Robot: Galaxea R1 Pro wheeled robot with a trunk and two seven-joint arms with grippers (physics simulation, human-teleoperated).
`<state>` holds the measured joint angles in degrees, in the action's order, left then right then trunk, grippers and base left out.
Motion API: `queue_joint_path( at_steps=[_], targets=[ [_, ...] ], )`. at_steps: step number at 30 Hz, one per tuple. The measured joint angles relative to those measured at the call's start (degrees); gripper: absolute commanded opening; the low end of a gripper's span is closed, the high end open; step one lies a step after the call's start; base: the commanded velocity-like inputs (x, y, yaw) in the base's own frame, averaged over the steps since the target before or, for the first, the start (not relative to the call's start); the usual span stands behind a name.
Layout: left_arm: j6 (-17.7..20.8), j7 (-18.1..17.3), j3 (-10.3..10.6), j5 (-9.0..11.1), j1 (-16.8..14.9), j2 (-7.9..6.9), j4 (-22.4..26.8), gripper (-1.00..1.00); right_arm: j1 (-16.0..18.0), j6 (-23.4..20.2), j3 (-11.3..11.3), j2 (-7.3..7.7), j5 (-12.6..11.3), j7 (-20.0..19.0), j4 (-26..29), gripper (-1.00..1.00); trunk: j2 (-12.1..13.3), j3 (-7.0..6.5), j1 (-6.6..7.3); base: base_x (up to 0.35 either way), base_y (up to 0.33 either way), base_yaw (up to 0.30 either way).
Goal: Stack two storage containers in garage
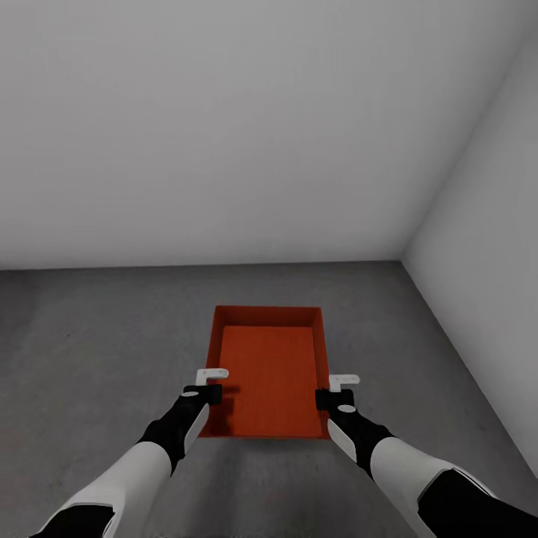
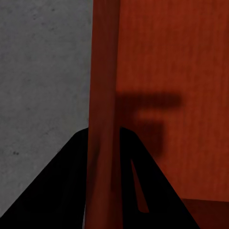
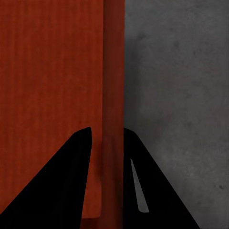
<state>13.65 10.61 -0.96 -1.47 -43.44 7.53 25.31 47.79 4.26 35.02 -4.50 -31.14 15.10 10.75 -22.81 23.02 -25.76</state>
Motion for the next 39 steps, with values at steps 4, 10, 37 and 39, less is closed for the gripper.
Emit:
queue_joint_path(
  at_steps=[4, 10, 37, 39],
  targets=[
    [0.01, 0.00, 0.00, 0.00, 0.00, 0.00, 0.00, -1.00, 0.00, -0.01, -0.01, 0.00, 0.00, 0.00, 0.00, -1.00, 0.00, 0.37, 0.00, 0.000, 0.000, 0.000],
    [0.01, 0.00, -0.01, 0.01, 0.00, 0.00, -0.02, -1.00, 0.00, -0.03, 0.01, 0.00, 0.00, 0.00, 0.00, -1.00, 0.00, 0.83, 0.00, 0.000, 0.000, 0.000],
    [0.01, 0.00, 0.00, -0.01, 0.00, 0.00, 0.03, -1.00, 0.00, 0.03, 0.01, 0.00, -0.02, 0.00, 0.00, -1.00, -0.01, 0.91, 0.00, 0.000, 0.000, 0.079],
    [0.00, 0.00, 0.01, -0.04, 0.00, 0.01, 0.08, -1.00, 0.00, 0.10, 0.01, 0.01, -0.04, -0.01, 0.00, -1.00, 0.00, 0.98, 0.00, 0.000, 0.000, 0.060]
  ],
)
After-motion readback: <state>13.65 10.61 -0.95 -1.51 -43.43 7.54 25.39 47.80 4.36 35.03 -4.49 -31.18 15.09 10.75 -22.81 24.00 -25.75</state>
